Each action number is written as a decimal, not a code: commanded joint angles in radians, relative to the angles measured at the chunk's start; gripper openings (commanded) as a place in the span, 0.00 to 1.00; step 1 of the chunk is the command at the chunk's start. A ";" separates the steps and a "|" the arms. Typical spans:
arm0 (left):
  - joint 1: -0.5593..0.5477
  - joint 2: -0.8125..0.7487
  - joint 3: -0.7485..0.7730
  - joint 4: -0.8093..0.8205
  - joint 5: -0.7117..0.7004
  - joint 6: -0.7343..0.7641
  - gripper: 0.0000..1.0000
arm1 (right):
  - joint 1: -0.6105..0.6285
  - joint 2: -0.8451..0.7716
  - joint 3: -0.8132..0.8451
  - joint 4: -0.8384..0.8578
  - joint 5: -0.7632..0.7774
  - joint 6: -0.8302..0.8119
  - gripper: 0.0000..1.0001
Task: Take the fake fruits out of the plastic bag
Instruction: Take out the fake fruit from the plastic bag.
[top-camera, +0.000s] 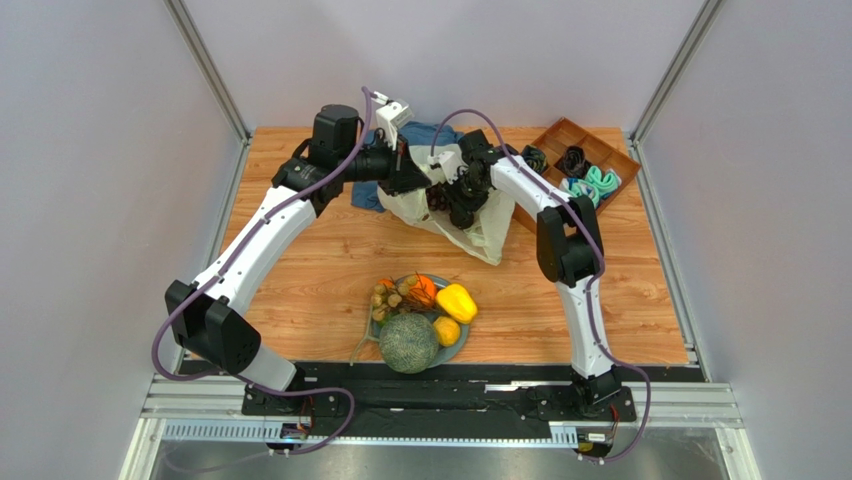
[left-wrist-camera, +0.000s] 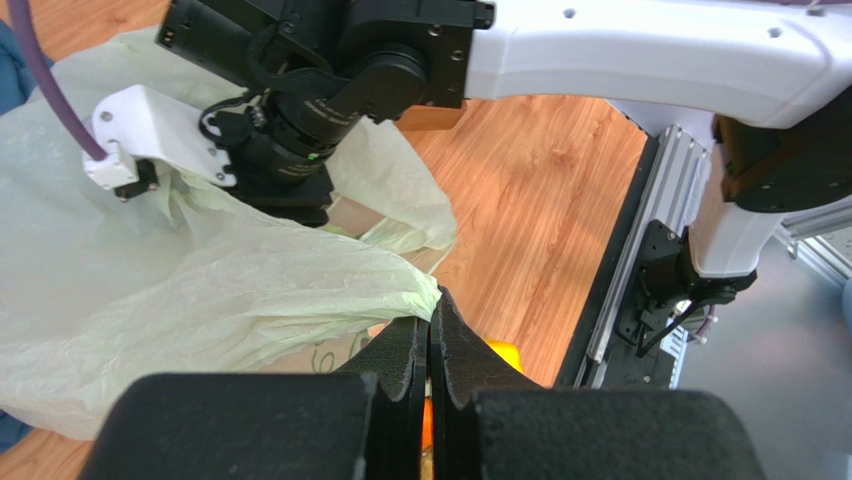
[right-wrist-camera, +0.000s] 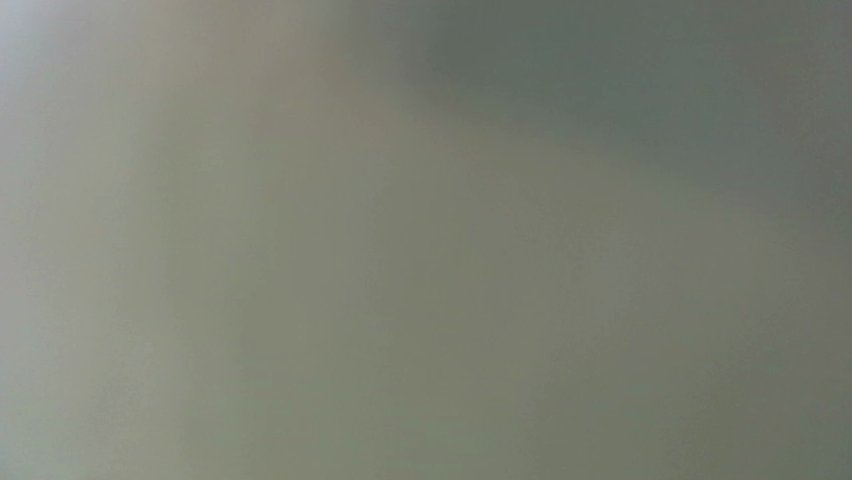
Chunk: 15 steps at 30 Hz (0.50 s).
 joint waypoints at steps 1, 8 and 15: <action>-0.007 -0.033 0.003 0.012 0.004 0.028 0.00 | 0.001 -0.262 -0.159 0.061 -0.048 -0.027 0.27; -0.007 -0.022 0.000 0.029 -0.015 0.014 0.00 | -0.002 -0.620 -0.339 0.114 -0.263 0.007 0.26; -0.007 -0.016 0.002 0.035 -0.045 -0.012 0.00 | 0.022 -0.815 -0.607 0.015 -0.435 -0.082 0.26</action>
